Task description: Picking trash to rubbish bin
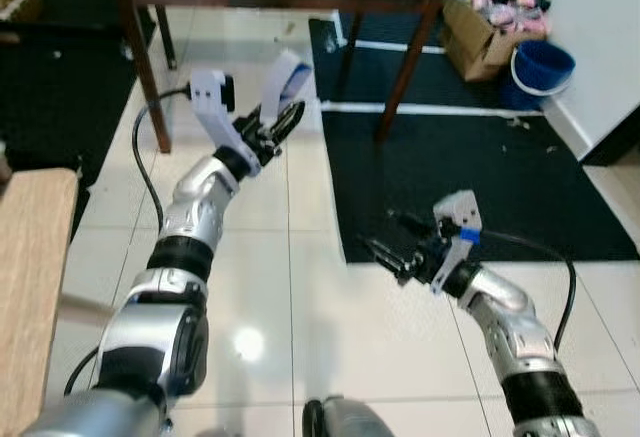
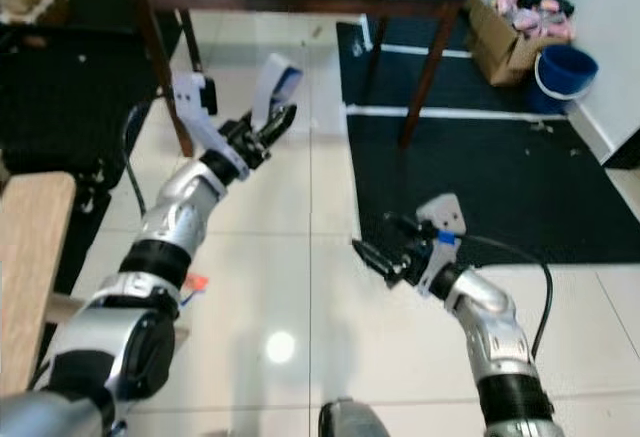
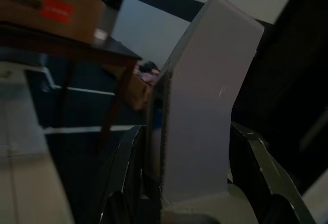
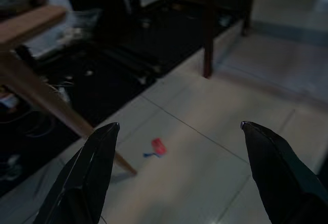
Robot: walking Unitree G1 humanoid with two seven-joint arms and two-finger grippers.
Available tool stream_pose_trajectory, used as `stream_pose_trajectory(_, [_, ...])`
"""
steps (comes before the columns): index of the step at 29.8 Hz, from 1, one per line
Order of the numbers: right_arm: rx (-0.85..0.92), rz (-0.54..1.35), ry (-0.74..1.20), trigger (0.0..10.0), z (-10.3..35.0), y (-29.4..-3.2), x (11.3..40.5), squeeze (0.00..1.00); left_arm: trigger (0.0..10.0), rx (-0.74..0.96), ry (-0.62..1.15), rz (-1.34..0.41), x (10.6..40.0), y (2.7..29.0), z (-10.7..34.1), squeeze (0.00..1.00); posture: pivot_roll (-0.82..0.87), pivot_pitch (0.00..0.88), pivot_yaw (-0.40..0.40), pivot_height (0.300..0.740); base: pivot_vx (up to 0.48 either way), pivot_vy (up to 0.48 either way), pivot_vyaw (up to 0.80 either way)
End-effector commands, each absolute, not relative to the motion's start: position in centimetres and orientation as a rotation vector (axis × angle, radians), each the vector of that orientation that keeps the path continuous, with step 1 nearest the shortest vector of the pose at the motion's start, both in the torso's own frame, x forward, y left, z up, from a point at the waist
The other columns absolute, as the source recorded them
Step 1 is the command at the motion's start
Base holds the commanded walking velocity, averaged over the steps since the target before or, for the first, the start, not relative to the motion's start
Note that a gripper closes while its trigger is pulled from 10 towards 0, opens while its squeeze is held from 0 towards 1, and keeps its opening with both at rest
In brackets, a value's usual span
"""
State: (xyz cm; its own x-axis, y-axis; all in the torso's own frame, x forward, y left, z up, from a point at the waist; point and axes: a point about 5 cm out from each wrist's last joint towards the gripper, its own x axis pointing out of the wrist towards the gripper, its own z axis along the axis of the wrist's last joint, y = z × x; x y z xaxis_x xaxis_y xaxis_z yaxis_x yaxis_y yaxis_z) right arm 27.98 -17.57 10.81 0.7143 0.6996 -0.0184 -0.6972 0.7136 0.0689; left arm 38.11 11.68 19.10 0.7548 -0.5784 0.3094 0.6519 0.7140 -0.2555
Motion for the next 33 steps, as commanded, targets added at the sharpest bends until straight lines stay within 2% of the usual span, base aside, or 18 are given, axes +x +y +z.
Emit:
stream_pose_trajectory(1, [0.056,0.766,0.057,10.0,10.7,-17.6,27.8,0.0,10.0,-0.352,-0.234,-0.69,38.2,11.7,19.7,0.0,0.07,0.073,-0.068,0.74,0.0,0.0,0.0])
stream_pose_trajectory(9, [0.095,0.619,0.028,10.0,11.5,-17.9,28.7,0.0,10.0,-0.401,-0.242,-0.72,38.2,10.8,20.0,0.0,0.07,0.078,-0.07,0.74,0.0,0.0,0.0])
stream_pose_trajectory(15, [0.142,0.602,0.011,10.0,12.2,-17.5,28.8,0.0,10.0,-0.41,-0.211,-0.723,38.1,9.7,19.3,0.0,0.07,0.078,-0.07,0.74,0.0,0.0,0.0])
stream_pose_trajectory(21, [0.187,0.616,-0.008,10.0,12.9,-16.8,28.7,0.0,10.0,-0.419,-0.189,-0.776,37.3,7.8,18.5,0.0,0.07,0.083,-0.064,0.74,0.277,0.0,0.0])
stream_pose_trajectory(33, [0.208,0.621,0.002,10.0,13.1,-16.4,28.8,0.0,10.0,-0.409,-0.181,-0.799,37.1,7.0,18.4,0.0,0.08,0.084,-0.061,0.74,0.307,0.0,0.0])
